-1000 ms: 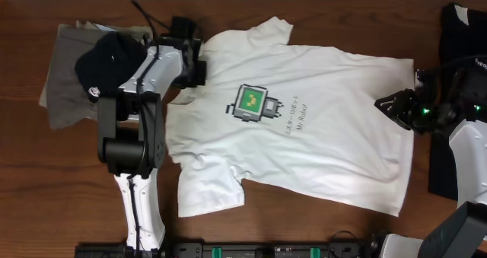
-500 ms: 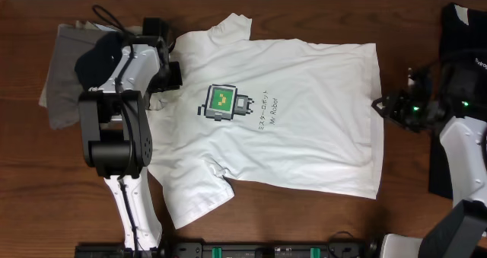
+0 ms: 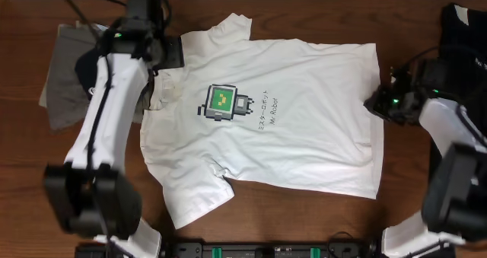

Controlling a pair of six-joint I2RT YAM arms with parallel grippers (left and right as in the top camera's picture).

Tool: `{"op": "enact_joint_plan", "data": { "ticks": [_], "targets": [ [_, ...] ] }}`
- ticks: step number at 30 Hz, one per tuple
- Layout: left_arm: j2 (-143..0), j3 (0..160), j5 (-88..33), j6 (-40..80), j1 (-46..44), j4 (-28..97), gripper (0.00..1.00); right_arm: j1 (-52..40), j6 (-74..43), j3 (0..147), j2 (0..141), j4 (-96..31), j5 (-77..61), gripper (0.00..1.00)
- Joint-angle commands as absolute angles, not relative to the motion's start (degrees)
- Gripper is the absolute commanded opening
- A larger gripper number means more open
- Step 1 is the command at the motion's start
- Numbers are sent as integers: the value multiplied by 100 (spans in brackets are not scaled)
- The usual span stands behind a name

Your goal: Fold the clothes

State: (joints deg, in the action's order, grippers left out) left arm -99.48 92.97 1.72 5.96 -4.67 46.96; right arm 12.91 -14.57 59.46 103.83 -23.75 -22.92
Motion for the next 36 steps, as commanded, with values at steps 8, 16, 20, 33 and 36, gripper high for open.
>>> {"op": "enact_joint_plan", "data": {
  "ticks": [8,16,20,33,36],
  "targets": [
    [-9419,9303,191,574,-447,5188,70,1293,-2416,5940,11271,-2338,-279,2],
    [-9419,9303,187,781,-449,5214,70,1581,-2322,5942,11279,-1723,810,6],
    [-9419,9303,187,781,-449,5227,70,1678,-1712,5977,11275,-1350,-43,10],
    [-9135,9303,191,792,-447,6418,82,2362,-1107,6073,9321,-2191,-2899,39],
    [-9126,9295,183,1518,-440,7144,82,2394,-1114,6073,8650,-2709,-2867,44]
  ]
}}
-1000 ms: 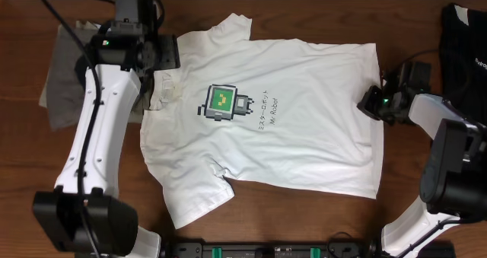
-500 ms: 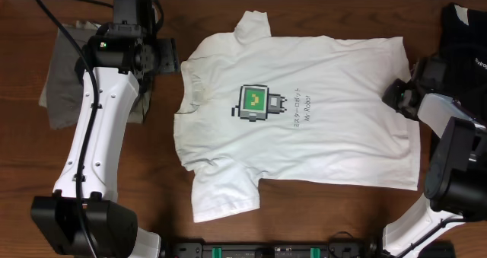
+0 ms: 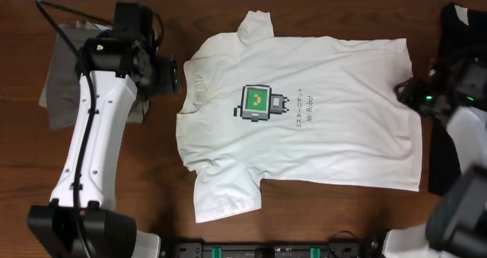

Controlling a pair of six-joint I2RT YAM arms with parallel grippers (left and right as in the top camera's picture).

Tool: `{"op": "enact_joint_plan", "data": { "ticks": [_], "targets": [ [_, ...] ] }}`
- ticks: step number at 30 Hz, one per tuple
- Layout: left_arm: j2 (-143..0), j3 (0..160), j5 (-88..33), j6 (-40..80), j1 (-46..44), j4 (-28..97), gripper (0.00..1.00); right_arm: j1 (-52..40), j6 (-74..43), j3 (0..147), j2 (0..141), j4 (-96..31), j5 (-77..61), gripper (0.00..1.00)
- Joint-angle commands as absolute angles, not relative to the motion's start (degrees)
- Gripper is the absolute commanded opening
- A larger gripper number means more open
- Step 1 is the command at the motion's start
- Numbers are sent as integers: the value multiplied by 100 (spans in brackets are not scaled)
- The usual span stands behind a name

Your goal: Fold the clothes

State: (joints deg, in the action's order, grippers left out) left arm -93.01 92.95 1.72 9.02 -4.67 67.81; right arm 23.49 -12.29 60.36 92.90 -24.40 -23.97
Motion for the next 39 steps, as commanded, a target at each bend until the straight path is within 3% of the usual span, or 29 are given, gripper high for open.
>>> {"op": "enact_joint_plan", "data": {
  "ticks": [1,5,13,20,25,28,39],
  "targets": [
    [-9135,9271,130,1828,-434,7391,82,2394,-1129,6073,8468,-2906,-2845,45],
    [-9133,8759,-401,2003,-432,7752,82,2394,-1223,6073,7883,-3905,-2639,51],
    [-9133,6748,-1240,1935,-528,7253,74,2394,-1326,6064,7835,-5472,-2018,51],
    [-9135,5664,-1396,1997,-1400,6648,72,2394,-1321,6064,7872,-5500,-1883,51],
    [-9135,5017,-1470,2683,-1986,6261,73,2394,-1321,6064,7872,-5492,-1879,50],
    [-9135,4630,-2104,2648,-2110,5909,65,2394,-1321,6064,7872,-5492,-1837,50],
    [-9135,4158,-2187,2777,-3148,5531,67,2394,-1321,6064,7876,-5496,-1820,50]
  ]
}}
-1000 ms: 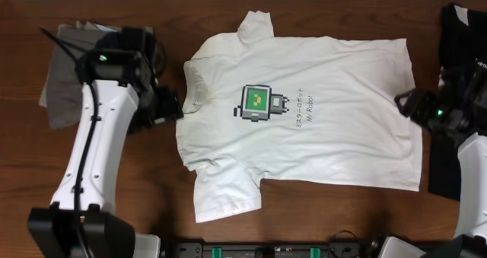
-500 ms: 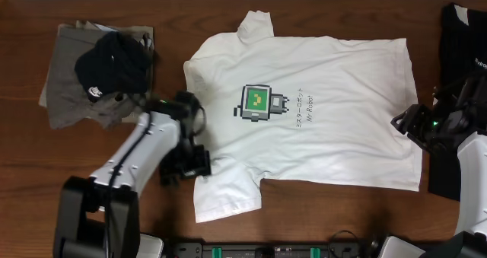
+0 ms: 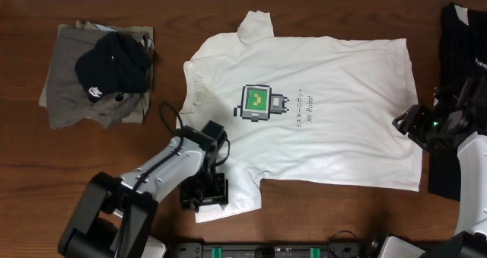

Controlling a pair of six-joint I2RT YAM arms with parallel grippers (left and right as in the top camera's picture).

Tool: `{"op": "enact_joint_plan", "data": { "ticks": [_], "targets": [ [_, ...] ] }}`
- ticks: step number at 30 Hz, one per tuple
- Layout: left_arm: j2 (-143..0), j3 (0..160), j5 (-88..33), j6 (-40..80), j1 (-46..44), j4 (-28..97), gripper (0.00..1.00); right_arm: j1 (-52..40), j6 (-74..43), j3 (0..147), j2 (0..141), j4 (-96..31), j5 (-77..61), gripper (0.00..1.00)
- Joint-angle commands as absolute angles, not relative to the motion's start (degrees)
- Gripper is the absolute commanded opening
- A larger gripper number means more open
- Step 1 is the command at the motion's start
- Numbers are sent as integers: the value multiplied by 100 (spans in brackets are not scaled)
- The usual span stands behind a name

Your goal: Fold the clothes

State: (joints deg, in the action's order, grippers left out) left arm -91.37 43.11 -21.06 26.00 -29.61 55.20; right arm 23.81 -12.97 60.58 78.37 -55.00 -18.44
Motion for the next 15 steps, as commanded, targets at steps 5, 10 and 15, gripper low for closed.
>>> {"op": "enact_joint_plan", "data": {
  "ticks": [5,10,15],
  "targets": [
    [-9142,3951,-2156,2864,-3319,5024,67,2394,-1321,6064,7876,-5489,-1820,50],
    [-9164,3771,-2141,2550,-3321,4436,59,2394,-1321,6064,7876,-5492,-1822,50],
    [-9177,3771,-2141,2418,-3321,4438,42,2394,-1321,6064,7876,-5487,-1820,49]
  ]
}}
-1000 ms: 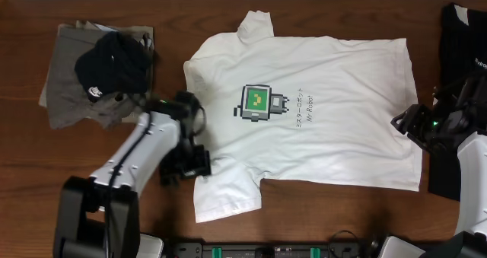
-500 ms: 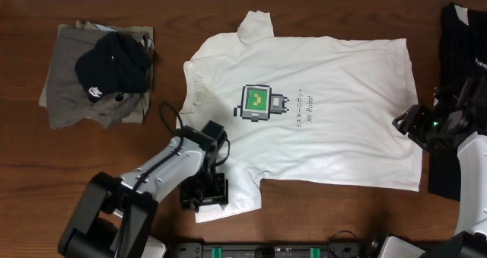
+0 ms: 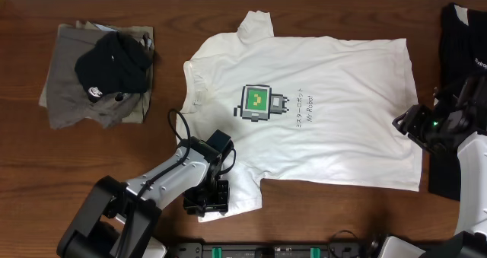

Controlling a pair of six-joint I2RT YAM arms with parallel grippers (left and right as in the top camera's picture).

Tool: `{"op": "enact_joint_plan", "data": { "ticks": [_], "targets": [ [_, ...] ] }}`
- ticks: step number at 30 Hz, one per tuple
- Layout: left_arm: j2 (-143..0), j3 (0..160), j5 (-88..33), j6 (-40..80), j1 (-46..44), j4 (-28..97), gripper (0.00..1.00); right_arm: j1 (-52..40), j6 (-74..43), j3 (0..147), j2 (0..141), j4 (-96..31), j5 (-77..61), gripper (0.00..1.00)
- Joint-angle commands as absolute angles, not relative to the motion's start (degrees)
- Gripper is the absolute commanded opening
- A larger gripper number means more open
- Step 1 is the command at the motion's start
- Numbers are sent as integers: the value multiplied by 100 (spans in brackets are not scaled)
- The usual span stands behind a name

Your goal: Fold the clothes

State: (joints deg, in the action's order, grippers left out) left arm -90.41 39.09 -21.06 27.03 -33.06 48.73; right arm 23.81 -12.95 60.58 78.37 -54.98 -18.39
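Observation:
A white T-shirt (image 3: 327,129) with a pixel-robot print (image 3: 259,103) lies spread flat on the wooden table, collar to the left and hem to the right. One sleeve points to the far edge, the other (image 3: 232,189) to the near edge. My left gripper (image 3: 205,202) is down at the left edge of the near sleeve; its fingers are hidden under the wrist. My right gripper (image 3: 403,125) sits at the hem's right edge, about halfway along, and the gap between its fingers is too small to read.
A stack of folded grey clothes (image 3: 68,98) with a black garment (image 3: 114,60) on top lies at the far left. A dark garment (image 3: 460,52) lies along the right edge, partly under the right arm. Bare wood (image 3: 137,159) surrounds the shirt.
My left gripper has shifted slightly toward the near edge on the near sleeve, and the arm has turned a little. The shirt and my right gripper have not moved.
The shirt lay crumpled and skewed, my left gripper at its collar and my right at its hem. Then it lay further right and flat, with both grippers still at those ends. Later my left gripper was at the near sleeve and my right lower along the hem.

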Motion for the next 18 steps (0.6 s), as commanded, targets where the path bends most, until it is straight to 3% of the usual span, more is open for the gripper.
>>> {"op": "enact_joint_plan", "data": {
  "ticks": [1,3,5,13,18],
  "targets": [
    [-9177,3771,-2141,2423,-3321,4449,35,2394,-1321,6064,7876,-5487,-1820,49],
    [-9177,3771,-2145,2432,-3321,4480,15,2394,-1321,6064,7876,-5485,-1820,49],
    [-9177,3771,-2145,2484,-3319,4525,6,2394,-1321,6064,7876,-5485,-1820,49],
    [-9000,4292,-2141,2443,-3319,5360,6,2408,-1409,6064,7878,-5636,-965,49],
    [-8556,4602,-1964,2316,-3319,5496,6,2681,-1765,6005,7889,-5907,-281,56]
  ]
}}
